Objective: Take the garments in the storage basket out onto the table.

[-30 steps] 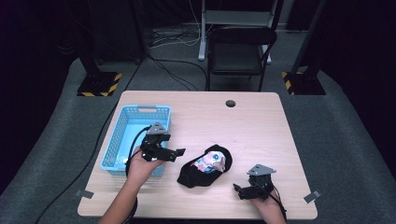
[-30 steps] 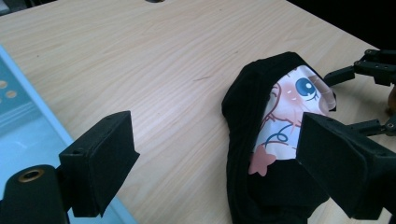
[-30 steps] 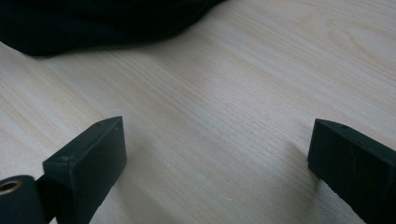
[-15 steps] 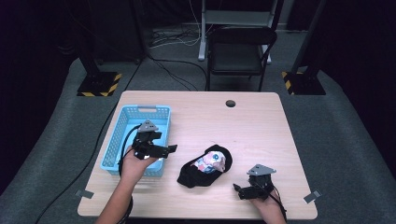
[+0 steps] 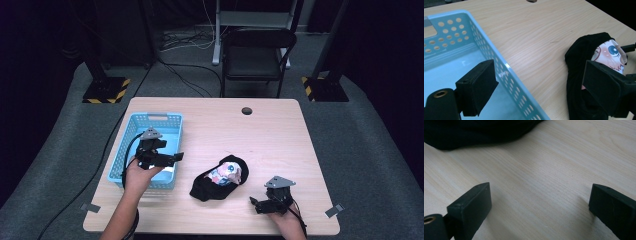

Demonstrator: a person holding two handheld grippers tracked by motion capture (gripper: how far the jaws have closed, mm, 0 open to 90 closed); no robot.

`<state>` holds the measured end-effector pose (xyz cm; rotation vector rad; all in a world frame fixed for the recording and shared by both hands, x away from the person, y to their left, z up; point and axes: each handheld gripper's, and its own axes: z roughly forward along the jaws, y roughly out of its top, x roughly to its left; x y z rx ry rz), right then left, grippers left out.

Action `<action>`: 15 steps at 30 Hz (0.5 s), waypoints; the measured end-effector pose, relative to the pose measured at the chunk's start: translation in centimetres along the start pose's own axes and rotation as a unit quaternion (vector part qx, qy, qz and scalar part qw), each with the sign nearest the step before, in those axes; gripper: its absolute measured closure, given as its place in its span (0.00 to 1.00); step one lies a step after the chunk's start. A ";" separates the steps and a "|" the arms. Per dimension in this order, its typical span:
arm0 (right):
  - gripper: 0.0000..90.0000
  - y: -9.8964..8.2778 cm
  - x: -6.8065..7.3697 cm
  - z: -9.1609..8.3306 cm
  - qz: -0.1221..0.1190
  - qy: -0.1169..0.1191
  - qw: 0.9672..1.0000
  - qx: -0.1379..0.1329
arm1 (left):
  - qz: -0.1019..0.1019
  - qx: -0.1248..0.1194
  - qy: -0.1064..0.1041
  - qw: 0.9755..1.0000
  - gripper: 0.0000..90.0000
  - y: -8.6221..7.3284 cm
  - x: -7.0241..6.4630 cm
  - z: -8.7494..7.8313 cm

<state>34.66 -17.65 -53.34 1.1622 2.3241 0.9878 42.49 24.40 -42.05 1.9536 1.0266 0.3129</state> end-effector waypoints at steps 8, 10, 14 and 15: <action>0.04 0.0 0.0 0.0 0.000 0.000 1.000 0.000 | -0.009 0.008 0.037 0.999 0.12 -0.7 1.4 0.0; 0.04 0.0 0.0 0.0 0.000 0.000 1.000 0.000 | -0.010 0.014 0.049 0.999 0.12 -0.9 1.8 0.0; 0.04 0.0 0.0 0.0 0.000 0.000 1.000 0.000 | -0.014 0.024 0.061 0.998 0.12 -1.3 2.4 0.2; 0.04 0.0 0.0 0.0 0.000 0.000 1.000 0.000 | -0.014 0.027 0.064 0.997 0.12 -1.4 2.5 0.3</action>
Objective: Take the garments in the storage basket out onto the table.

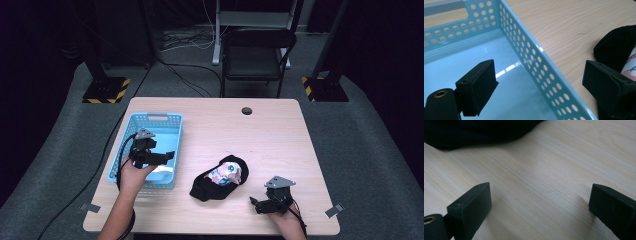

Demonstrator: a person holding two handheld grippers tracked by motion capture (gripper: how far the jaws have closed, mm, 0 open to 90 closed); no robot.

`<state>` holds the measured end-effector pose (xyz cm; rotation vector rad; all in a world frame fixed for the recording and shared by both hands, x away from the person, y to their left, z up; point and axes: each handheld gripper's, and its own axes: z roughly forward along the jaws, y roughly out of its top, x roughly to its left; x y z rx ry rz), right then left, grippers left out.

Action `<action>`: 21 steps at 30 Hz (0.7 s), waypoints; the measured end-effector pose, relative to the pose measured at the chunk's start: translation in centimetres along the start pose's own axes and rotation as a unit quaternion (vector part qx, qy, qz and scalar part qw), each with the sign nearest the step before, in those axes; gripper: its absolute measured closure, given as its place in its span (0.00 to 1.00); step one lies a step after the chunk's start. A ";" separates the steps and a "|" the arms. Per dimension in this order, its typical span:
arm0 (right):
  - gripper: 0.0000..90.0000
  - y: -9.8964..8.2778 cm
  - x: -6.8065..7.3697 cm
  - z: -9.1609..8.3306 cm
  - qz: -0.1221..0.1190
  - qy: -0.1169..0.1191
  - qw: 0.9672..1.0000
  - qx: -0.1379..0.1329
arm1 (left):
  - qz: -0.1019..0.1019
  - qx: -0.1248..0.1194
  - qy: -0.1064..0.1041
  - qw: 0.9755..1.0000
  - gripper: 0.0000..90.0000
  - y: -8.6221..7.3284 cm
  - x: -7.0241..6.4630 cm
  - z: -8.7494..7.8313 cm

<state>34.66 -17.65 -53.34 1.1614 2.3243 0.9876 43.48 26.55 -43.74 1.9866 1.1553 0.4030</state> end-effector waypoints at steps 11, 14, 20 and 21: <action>0.04 0.0 0.0 0.0 0.000 0.000 1.000 0.000 | -0.022 0.005 -0.002 1.000 0.12 -0.6 1.0 0.4; 0.04 0.0 0.0 0.0 0.000 0.000 1.000 0.000 | -0.023 0.011 0.002 1.000 0.12 -0.8 1.3 0.5; 0.04 0.0 0.0 0.0 0.000 0.000 1.000 0.000 | -0.036 0.016 0.002 0.999 0.12 -1.1 1.9 0.8; 0.04 0.0 0.0 0.0 0.000 0.000 1.000 0.000 | -0.037 0.018 0.002 0.999 0.12 -1.2 2.0 0.8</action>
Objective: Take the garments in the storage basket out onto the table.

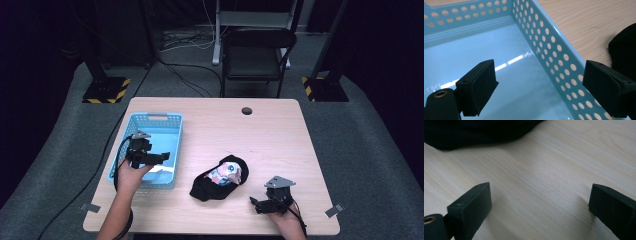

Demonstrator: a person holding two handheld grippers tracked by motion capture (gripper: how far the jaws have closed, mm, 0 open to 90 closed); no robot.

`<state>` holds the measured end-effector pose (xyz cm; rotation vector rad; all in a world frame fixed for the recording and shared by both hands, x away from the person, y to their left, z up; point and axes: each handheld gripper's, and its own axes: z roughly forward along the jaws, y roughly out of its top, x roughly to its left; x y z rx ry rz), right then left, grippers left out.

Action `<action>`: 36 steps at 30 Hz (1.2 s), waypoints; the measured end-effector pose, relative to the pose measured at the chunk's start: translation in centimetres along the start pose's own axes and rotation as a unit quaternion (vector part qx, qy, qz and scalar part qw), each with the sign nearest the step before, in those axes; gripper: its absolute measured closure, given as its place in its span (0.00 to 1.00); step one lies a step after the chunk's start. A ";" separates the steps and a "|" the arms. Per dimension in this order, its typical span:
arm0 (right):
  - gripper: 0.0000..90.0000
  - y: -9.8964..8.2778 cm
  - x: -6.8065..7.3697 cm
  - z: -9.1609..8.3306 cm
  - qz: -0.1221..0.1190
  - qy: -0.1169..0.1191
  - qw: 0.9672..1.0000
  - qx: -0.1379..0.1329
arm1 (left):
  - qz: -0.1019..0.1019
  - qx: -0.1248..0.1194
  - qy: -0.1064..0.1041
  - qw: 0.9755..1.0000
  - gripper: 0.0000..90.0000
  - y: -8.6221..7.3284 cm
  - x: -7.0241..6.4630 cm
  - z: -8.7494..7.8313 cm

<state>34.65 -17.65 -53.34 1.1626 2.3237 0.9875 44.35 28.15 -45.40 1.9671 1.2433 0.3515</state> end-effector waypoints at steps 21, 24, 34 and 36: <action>0.04 0.0 0.0 0.0 0.000 0.000 1.000 0.000 | -0.019 0.003 0.020 1.000 0.12 -0.3 1.4 -0.6; 0.04 0.0 0.0 0.0 0.000 0.000 1.000 0.000 | -0.021 0.000 0.026 0.999 0.12 -0.4 1.6 -0.9; 0.04 0.0 0.0 0.0 0.000 0.000 1.000 0.000 | 0.007 0.007 0.104 0.995 0.11 0.1 1.4 -2.0; 0.04 0.0 0.0 0.0 0.000 0.000 1.000 0.000 | 0.015 0.007 0.114 0.993 0.10 0.3 1.0 -2.1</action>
